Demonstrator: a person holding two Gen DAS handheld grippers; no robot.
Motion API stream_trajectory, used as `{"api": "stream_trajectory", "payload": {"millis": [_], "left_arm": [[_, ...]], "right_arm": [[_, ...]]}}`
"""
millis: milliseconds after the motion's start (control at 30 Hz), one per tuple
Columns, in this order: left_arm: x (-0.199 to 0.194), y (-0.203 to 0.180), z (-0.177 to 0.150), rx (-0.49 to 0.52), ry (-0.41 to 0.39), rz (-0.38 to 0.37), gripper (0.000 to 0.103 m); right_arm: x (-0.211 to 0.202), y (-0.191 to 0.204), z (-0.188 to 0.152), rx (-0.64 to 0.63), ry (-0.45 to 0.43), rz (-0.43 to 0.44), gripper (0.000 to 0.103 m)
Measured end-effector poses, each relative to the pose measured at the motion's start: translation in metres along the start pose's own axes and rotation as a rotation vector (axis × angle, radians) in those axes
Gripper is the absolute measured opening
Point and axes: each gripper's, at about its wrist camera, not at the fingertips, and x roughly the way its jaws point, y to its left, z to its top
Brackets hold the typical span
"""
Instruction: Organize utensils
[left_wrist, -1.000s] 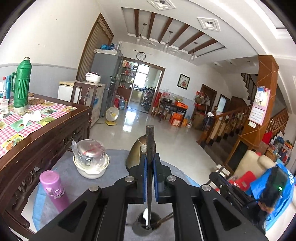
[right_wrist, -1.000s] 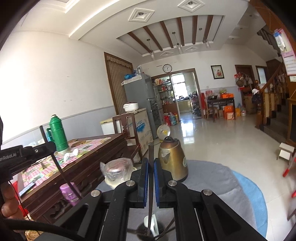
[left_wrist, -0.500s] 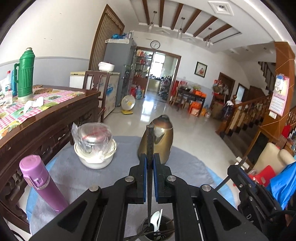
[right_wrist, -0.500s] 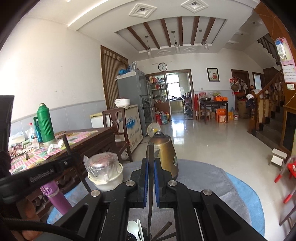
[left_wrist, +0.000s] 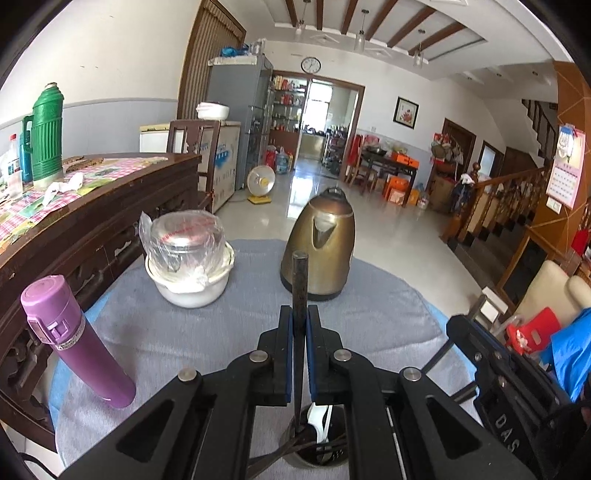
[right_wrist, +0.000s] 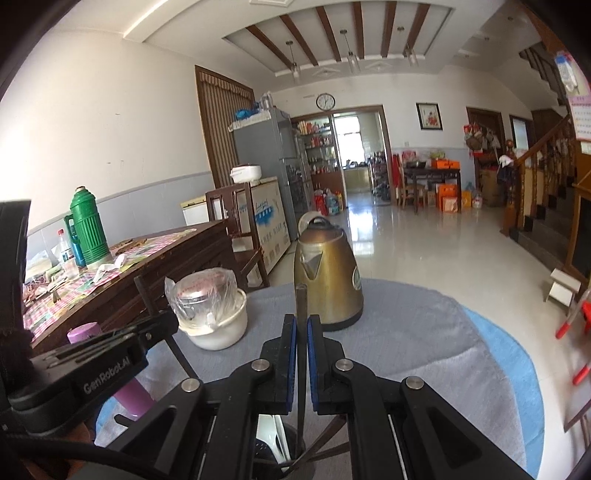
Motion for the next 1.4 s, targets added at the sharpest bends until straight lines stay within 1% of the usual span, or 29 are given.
{"api": "stream_trajectory", "payload": {"millis": [133, 267, 333, 367, 433, 467, 500, 533, 567, 600, 633, 667, 733, 800, 833, 867, 933, 967, 1033, 1100, 1167, 1300, 1400], "left_arm": [[-0.002, 0.002, -0.001, 0.004, 0.031, -0.021, 0.007], [-0.012, 0.003, 0.002, 0.007, 0.027, -0.046, 0.008], [-0.020, 0.005, 0.006, 0.003, 0.017, -0.064, 0.015], [-0.023, 0.006, 0.007, 0.002, 0.010, -0.065, 0.018], [-0.035, 0.010, 0.009, -0.002, -0.014, -0.066, 0.026], [-0.037, 0.012, 0.011, -0.003, -0.019, -0.067, 0.027], [-0.044, 0.015, 0.012, -0.005, -0.028, -0.070, 0.032], [-0.048, 0.016, 0.012, -0.007, -0.032, -0.071, 0.041], [-0.056, 0.019, 0.012, -0.009, -0.043, -0.071, 0.046], [-0.062, 0.021, 0.011, -0.012, -0.053, -0.069, 0.058], [-0.069, 0.023, 0.011, -0.014, -0.065, -0.070, 0.065], [-0.076, 0.025, 0.009, -0.015, -0.078, -0.073, 0.068], [-0.090, 0.029, 0.007, -0.006, -0.097, -0.072, 0.079], [-0.102, 0.032, 0.003, 0.007, -0.111, -0.069, 0.086], [-0.110, 0.033, -0.001, 0.019, -0.119, -0.066, 0.088], [-0.117, 0.033, -0.005, 0.034, -0.125, -0.061, 0.089], [-0.127, 0.033, -0.013, 0.075, -0.132, -0.040, 0.095], [-0.131, 0.032, -0.017, 0.097, -0.134, -0.026, 0.096], [-0.138, 0.029, -0.026, 0.147, -0.140, 0.011, 0.098], [-0.146, 0.024, -0.037, 0.195, -0.148, 0.062, 0.100], [-0.152, 0.023, -0.045, 0.223, -0.149, 0.096, 0.100], [-0.164, 0.026, -0.053, 0.234, -0.162, 0.141, 0.100], [-0.176, 0.030, -0.057, 0.212, -0.180, 0.156, 0.101]], "right_arm": [[0.003, -0.006, 0.002, 0.053, 0.038, 0.043, 0.009], [0.002, -0.012, 0.004, 0.110, 0.065, 0.088, 0.011], [0.000, -0.018, 0.005, 0.151, 0.071, 0.124, 0.011], [-0.001, -0.020, 0.005, 0.170, 0.070, 0.141, 0.012], [-0.003, -0.024, 0.007, 0.211, 0.063, 0.173, 0.014], [-0.006, -0.028, 0.008, 0.233, 0.055, 0.188, 0.015], [-0.010, -0.031, 0.007, 0.251, 0.046, 0.202, 0.017], [-0.014, -0.033, 0.008, 0.262, 0.039, 0.212, 0.018], [-0.018, -0.035, 0.009, 0.277, 0.026, 0.227, 0.021], [-0.023, -0.037, 0.010, 0.287, 0.014, 0.234, 0.024], [-0.027, -0.039, 0.011, 0.293, 0.005, 0.238, 0.026], [-0.031, -0.040, 0.012, 0.298, -0.003, 0.244, 0.029], [-0.040, -0.042, 0.014, 0.303, -0.021, 0.250, 0.029], [-0.051, -0.044, 0.014, 0.305, -0.033, 0.256, 0.029], [-0.055, -0.043, 0.016, 0.302, -0.037, 0.258, 0.029], [-0.060, -0.043, 0.015, 0.296, -0.040, 0.256, 0.033], [-0.071, -0.040, 0.013, 0.273, -0.046, 0.246, 0.055], [-0.079, -0.037, 0.012, 0.255, -0.056, 0.236, 0.073], [-0.093, -0.029, 0.009, 0.208, -0.087, 0.215, 0.074], [-0.101, -0.021, 0.006, 0.164, -0.085, 0.186, 0.073], [-0.111, -0.017, 0.003, 0.149, -0.084, 0.170, 0.074], [-0.129, -0.010, -0.003, 0.130, -0.085, 0.126, 0.074], [-0.145, -0.007, -0.007, 0.111, -0.098, 0.094, 0.074]]}}
